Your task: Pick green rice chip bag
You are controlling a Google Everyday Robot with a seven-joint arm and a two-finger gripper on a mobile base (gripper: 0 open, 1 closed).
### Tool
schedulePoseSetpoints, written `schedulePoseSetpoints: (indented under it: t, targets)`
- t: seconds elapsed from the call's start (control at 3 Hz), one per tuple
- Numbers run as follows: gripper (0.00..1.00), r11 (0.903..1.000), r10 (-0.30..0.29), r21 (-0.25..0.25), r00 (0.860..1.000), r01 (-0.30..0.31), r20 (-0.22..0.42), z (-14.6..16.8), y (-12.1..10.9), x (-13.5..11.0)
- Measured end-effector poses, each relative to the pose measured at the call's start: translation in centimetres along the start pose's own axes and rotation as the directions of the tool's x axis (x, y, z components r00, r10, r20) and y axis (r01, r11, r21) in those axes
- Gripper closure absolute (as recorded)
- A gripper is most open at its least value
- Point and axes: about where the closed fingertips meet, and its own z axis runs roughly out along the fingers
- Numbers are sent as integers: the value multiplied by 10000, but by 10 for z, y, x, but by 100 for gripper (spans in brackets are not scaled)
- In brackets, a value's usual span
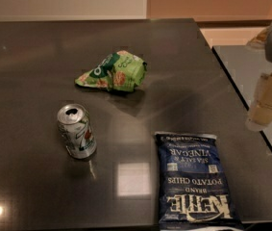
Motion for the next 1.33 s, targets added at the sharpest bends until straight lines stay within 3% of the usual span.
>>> schedulePoseSetpoints:
  t: [0.33,0.67,1.33]
  targets:
    - [0,10000,0,2,10000,0,1,0,0,0]
    - [0,9998,-186,90,9991,183,379,1,-16,-14]
    - [0,9985,-542,154,9898,526,1318,23,-52,-70]
